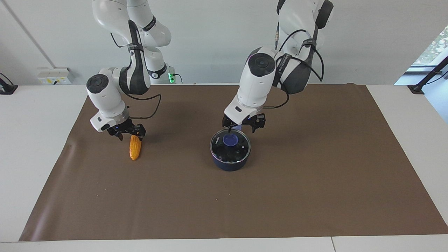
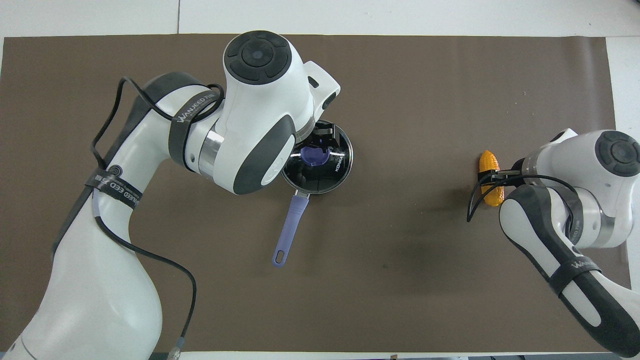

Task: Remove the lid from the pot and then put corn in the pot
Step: 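Reach the left gripper to the pot lid while the right gripper grasps the corn, then grasp the lid knob with the left gripper while the right gripper lifts the corn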

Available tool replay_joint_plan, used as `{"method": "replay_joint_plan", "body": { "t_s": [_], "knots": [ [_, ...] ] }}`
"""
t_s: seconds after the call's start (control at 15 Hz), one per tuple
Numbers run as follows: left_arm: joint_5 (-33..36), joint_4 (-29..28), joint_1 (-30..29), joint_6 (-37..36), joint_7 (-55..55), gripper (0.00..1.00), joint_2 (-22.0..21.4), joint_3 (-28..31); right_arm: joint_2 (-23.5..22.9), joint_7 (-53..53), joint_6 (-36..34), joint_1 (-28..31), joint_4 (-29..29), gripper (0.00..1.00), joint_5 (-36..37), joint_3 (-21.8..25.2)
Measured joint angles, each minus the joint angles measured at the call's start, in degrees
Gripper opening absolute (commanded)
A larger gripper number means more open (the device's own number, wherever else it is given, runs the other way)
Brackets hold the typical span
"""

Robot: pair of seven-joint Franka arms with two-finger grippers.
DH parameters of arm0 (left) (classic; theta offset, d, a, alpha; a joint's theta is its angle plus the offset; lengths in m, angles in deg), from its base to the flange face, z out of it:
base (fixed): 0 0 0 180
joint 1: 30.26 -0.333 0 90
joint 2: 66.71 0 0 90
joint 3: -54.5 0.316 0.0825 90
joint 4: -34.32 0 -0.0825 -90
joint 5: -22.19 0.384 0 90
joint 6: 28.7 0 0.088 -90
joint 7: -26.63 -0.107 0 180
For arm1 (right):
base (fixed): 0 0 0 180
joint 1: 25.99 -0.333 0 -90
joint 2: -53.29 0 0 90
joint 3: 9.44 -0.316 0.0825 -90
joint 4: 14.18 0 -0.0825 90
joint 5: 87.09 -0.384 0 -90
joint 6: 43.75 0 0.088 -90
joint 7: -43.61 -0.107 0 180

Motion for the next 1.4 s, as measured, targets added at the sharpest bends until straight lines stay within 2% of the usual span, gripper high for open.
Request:
{"method": "replay_joint_plan", "body": {
  "t_s": [0.07,0.13,0.33,0.47,0.73,1.07,1.2,1.4],
  "knots": [
    [0.07,0.07,0.31,0.13,0.00,1.00,0.41,0.03,-0.34,0.03,0.00,-0.01,-0.05,0.82,0.00,0.00],
    [0.17,0.07,0.62,0.28,0.00,1.00,0.86,0.05,-0.69,0.17,0.07,-0.05,-0.14,0.72,0.00,-0.02],
    [0.68,0.09,1.42,1.36,0.00,1.00,2.18,0.14,-1.75,3.22,0.48,-0.18,-0.23,0.19,0.00,-0.05],
    [0.75,0.09,1.42,2.09,0.00,1.00,2.77,0.27,-1.88,4.10,0.44,-0.19,-0.19,0.00,0.00,-0.06],
    [0.97,0.08,1.51,3.17,0.01,1.00,4.13,0.32,-1.88,4.30,-4.24,-1.15,2.43,0.00,0.00,-0.10],
    [0.98,0.07,1.61,4.31,0.88,1.00,4.69,0.32,-1.67,4.30,-17.71,-3.58,13.01,0.00,-0.01,-0.53],
    [0.98,0.07,1.63,4.34,1.04,0.96,4.77,0.32,-1.57,4.30,-22.13,-3.72,17.36,0.00,-0.04,-1.62],
    [0.98,0.07,1.64,4.49,1.42,0.89,4.77,0.32,-1.57,3.50,-25.51,-3.75,20.71,0.00,-0.16,-3.79]
  ]
}}
